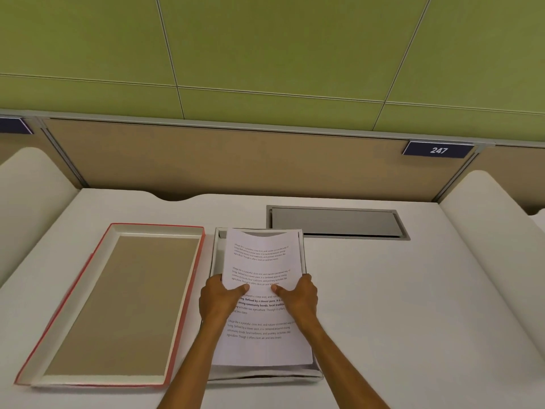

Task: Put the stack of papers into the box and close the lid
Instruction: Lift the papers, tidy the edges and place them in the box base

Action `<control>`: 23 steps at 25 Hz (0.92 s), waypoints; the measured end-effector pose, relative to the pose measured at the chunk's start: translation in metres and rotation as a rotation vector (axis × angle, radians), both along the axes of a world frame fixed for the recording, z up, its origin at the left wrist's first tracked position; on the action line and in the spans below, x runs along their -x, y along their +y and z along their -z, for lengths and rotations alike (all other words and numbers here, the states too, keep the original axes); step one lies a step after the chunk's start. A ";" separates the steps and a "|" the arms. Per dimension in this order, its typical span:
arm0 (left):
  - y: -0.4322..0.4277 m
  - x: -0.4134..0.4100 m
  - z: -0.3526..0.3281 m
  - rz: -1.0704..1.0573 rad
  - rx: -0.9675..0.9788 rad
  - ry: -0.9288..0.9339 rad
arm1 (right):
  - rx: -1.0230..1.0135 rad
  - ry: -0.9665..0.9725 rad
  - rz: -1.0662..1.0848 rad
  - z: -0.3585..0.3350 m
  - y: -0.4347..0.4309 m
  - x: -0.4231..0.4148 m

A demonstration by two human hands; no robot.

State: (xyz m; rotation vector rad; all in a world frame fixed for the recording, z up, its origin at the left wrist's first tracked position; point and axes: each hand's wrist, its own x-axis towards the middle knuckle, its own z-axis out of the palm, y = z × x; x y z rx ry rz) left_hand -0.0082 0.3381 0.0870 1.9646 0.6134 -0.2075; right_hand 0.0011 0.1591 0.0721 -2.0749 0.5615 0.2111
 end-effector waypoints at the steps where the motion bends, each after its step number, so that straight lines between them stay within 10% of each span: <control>1: 0.002 -0.002 0.002 0.001 0.000 0.003 | -0.003 0.008 -0.006 0.002 0.001 -0.002; 23: 0.008 -0.025 0.037 -0.001 -0.020 0.068 | 0.092 0.118 -0.110 0.026 0.006 -0.028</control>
